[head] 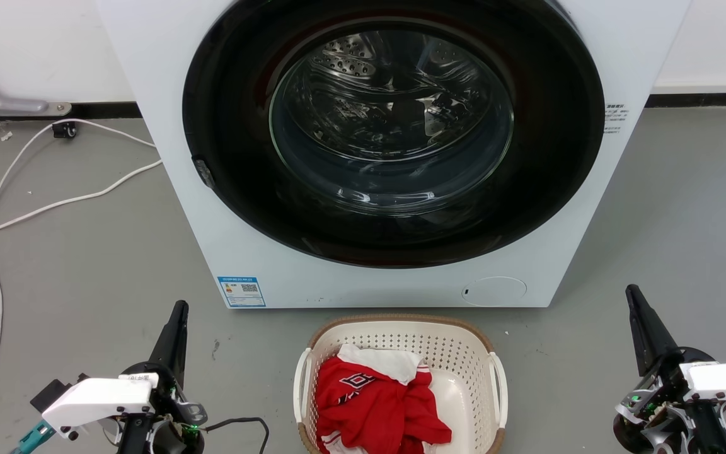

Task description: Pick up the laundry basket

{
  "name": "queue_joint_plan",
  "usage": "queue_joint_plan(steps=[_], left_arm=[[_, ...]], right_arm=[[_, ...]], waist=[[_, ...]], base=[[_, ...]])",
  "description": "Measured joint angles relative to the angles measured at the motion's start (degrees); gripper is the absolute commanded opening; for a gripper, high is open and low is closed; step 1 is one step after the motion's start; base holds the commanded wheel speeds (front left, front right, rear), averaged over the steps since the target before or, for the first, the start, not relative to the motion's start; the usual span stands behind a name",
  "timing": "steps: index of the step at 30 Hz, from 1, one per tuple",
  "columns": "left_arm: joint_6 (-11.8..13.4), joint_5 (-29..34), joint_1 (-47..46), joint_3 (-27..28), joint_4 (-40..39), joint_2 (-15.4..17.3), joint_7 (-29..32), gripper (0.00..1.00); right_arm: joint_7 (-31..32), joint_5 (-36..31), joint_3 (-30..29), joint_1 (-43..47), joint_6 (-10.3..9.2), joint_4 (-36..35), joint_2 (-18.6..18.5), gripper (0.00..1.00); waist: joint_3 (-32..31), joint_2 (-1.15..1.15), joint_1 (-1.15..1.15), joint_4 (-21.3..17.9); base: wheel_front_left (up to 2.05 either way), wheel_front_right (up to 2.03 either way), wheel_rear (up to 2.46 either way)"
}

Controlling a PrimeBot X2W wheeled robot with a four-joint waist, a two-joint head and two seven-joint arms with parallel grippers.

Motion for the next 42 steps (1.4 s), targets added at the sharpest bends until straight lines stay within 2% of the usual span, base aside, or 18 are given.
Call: queue_joint_plan(steps=[26,27,35,42], left_arm=[[0.00,0.07,-0.01,0.10,0.00,-0.12,0.23,0.00],[0.01,0.07,0.05,0.09,0.09,-0.14,0.23,1.00],[0.09,0.35,1.70,-1.51,1.78,-0.47,-1.12,1.00],[0.09,3.28,1.69,-2.16,1.03,-0.48,-2.97,1.00]], right_arm=[[0.02,-0.25,-0.09,-0.01,0.00,0.01,0.07,0.00],[0.01,-0.25,-0.08,0.05,0.00,0.09,0.08,1.00],[-1.29,-0.27,1.14,1.88,-0.01,1.38,0.30,1.00],[-3.28,-2.41,2.89,1.88,-0.01,1.26,0.33,1.00]], waist=[[0.00,0.00,0.00,0.00],[0.00,0.00,0.00,0.00],[-0.07,0.00,0.00,0.01],[-0.19,0.00,0.00,0.04]], base=[[0.00,0.00,0.00],[0.00,0.00,0.00],[0.00,0.00,0.00],[0.00,0.00,0.00]])
